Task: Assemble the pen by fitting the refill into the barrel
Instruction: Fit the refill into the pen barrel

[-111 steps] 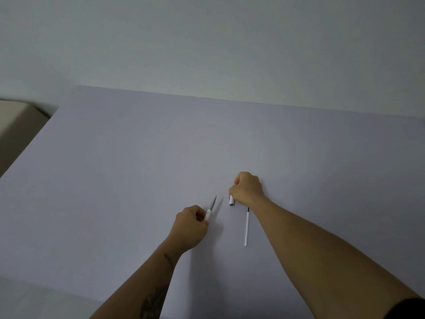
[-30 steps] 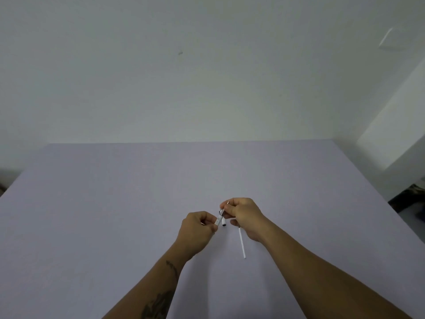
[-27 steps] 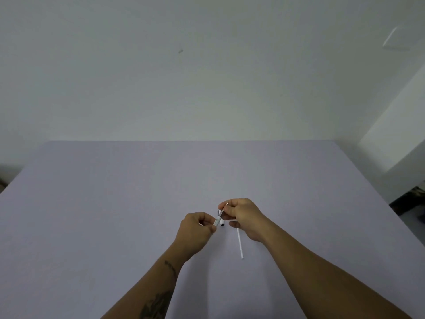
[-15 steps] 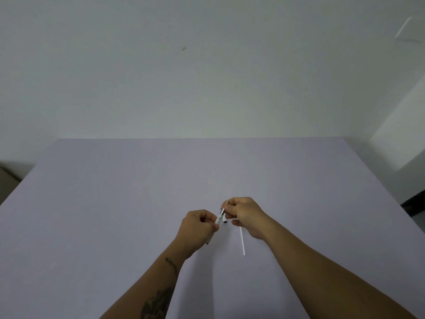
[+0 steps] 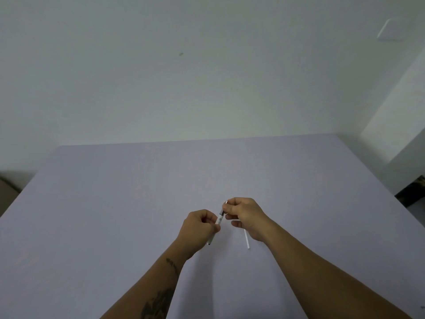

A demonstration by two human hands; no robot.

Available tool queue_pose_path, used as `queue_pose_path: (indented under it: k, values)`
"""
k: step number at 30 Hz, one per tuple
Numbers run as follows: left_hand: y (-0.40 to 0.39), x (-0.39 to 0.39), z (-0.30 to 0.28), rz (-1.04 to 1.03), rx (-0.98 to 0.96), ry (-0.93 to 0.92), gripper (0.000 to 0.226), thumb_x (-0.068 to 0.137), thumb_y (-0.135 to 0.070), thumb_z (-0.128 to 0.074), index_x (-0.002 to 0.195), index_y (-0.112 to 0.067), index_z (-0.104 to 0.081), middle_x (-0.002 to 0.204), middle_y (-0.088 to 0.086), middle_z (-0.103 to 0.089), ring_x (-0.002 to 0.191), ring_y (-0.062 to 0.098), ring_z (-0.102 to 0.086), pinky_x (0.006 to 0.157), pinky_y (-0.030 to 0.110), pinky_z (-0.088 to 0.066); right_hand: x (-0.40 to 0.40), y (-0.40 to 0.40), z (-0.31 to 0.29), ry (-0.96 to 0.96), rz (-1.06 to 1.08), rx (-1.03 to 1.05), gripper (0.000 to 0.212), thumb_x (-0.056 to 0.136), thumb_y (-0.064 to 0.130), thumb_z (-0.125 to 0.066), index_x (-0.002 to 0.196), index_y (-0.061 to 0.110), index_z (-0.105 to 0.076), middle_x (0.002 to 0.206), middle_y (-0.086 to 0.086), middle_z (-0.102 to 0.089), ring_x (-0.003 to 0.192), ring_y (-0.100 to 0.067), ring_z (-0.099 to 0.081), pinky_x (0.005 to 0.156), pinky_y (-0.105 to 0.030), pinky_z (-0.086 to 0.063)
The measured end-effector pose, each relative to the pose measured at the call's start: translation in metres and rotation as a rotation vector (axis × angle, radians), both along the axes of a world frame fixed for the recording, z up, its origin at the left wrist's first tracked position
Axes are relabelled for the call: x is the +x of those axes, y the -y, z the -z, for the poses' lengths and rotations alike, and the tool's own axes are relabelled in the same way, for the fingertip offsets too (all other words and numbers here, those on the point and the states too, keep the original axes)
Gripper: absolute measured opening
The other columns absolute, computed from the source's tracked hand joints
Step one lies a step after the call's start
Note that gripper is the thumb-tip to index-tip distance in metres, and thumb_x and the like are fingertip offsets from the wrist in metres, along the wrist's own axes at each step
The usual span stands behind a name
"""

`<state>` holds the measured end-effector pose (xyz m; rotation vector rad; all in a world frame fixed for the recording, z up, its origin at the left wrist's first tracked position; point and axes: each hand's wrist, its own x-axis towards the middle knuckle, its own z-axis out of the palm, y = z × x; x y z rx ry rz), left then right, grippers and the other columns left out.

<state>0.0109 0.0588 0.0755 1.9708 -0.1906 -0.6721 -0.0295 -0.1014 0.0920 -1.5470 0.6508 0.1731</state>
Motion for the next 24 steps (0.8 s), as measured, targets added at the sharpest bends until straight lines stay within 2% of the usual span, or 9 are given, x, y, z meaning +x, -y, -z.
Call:
queue_pose_path:
  k: [6, 9, 11, 14, 18, 21, 24]
  values:
    - [-0.007, -0.005, 0.001, 0.024, 0.026, 0.059, 0.007, 0.083, -0.008, -0.067, 0.081, -0.014, -0.069, 0.075, 0.001, -0.064, 0.065, 0.013, -0.055, 0.06, 0.023, -0.047, -0.005, -0.011, -0.009, 0.0, -0.049, -0.056, 0.025, 0.097, 0.008, -0.053, 0.091, 0.018, -0.074, 0.095, -0.002, -0.072, 0.087, -0.015, -0.065, 0.071, -0.027, -0.052]
    - [-0.01, -0.006, 0.002, 0.018, 0.028, 0.064, 0.007, 0.084, -0.008, -0.067, 0.081, -0.015, -0.069, 0.075, 0.001, -0.064, 0.065, 0.013, -0.054, 0.058, 0.022, -0.045, -0.009, -0.013, -0.009, 0.003, -0.032, -0.048, 0.016, 0.095, 0.014, -0.059, 0.1, 0.018, -0.073, 0.097, -0.001, -0.072, 0.086, -0.015, -0.066, 0.072, -0.028, -0.053]
    - [-0.012, -0.006, 0.003, 0.021, 0.036, 0.063, 0.008, 0.084, -0.008, -0.067, 0.081, -0.015, -0.069, 0.074, 0.0, -0.063, 0.062, 0.011, -0.054, 0.052, 0.019, -0.044, -0.011, -0.013, -0.008, 0.002, -0.005, -0.061, 0.012, 0.092, 0.019, -0.066, 0.102, 0.016, -0.072, 0.097, -0.003, -0.07, 0.085, -0.016, -0.066, 0.071, -0.029, -0.053]
    - [-0.013, -0.008, 0.004, 0.015, 0.041, 0.062, 0.008, 0.084, -0.008, -0.066, 0.081, -0.015, -0.069, 0.073, -0.001, -0.063, 0.06, 0.01, -0.054, 0.042, 0.011, -0.042, -0.013, -0.014, -0.006, 0.006, 0.008, -0.114, 0.01, 0.09, 0.023, -0.069, 0.092, 0.014, -0.072, 0.091, -0.003, -0.07, 0.082, -0.015, -0.066, 0.067, -0.027, -0.052]
    - [-0.013, -0.008, 0.003, 0.013, 0.059, 0.077, 0.01, 0.084, -0.009, -0.067, 0.079, -0.018, -0.068, 0.073, -0.002, -0.064, 0.061, 0.01, -0.055, 0.046, 0.014, -0.043, -0.011, -0.017, -0.006, 0.018, 0.01, -0.135, 0.009, 0.091, 0.019, -0.067, 0.085, 0.014, -0.072, 0.087, -0.003, -0.069, 0.078, -0.015, -0.064, 0.067, -0.026, -0.053]
    - [-0.011, -0.004, 0.002, 0.014, 0.068, 0.094, 0.012, 0.084, -0.009, -0.067, 0.077, -0.019, -0.068, 0.073, -0.002, -0.064, 0.06, 0.009, -0.055, 0.042, 0.01, -0.041, -0.009, -0.017, -0.008, 0.034, 0.001, -0.143, 0.009, 0.09, 0.018, -0.067, 0.083, 0.015, -0.072, 0.085, -0.003, -0.068, 0.075, -0.015, -0.063, 0.066, -0.026, -0.052]
    - [-0.007, -0.001, 0.002, 0.02, 0.062, 0.096, 0.012, 0.084, -0.008, -0.068, 0.078, -0.018, -0.068, 0.074, 0.0, -0.065, 0.061, 0.01, -0.056, 0.041, 0.009, -0.042, -0.008, -0.015, -0.009, 0.057, -0.002, -0.211, 0.011, 0.089, 0.018, -0.068, 0.078, 0.016, -0.072, 0.086, -0.011, -0.071, 0.077, -0.017, -0.063, 0.069, -0.03, -0.051]
